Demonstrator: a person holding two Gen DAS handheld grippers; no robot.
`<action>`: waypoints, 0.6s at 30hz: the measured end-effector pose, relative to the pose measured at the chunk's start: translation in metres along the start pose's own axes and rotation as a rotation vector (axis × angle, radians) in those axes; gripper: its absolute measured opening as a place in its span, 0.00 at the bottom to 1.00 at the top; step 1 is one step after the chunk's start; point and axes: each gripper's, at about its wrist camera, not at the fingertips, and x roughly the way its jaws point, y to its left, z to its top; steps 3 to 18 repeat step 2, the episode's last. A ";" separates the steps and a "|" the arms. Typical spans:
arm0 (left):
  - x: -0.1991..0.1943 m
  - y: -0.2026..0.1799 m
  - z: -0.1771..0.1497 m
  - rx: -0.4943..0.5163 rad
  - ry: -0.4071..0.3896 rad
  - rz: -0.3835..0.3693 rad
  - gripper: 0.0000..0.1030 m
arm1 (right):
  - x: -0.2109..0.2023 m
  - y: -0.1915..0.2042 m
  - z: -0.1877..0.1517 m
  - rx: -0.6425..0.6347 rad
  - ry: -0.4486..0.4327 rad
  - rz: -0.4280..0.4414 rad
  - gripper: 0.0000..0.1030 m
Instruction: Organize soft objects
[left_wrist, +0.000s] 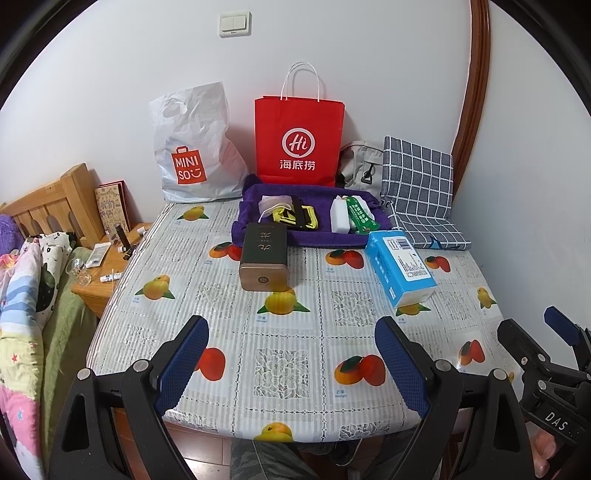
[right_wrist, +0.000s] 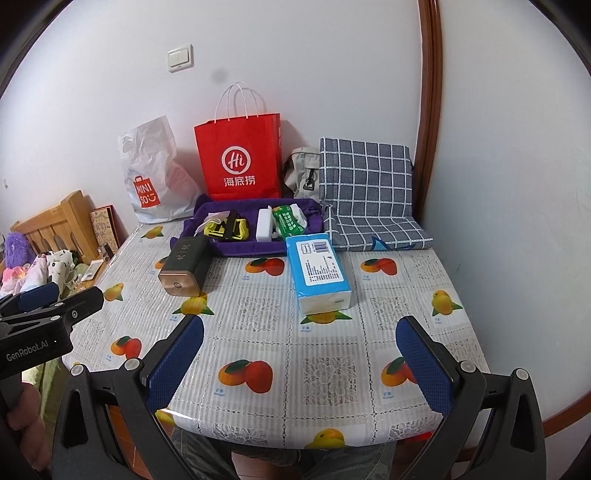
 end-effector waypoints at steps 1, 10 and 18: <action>0.001 0.001 0.001 0.002 -0.003 -0.002 0.89 | 0.001 0.000 0.000 0.000 0.000 0.000 0.99; 0.003 0.002 0.001 0.005 -0.002 -0.004 0.89 | 0.000 0.000 0.000 0.000 0.001 0.000 0.99; 0.003 0.002 0.001 0.005 -0.002 -0.004 0.89 | 0.000 0.000 0.000 0.000 0.001 0.000 0.99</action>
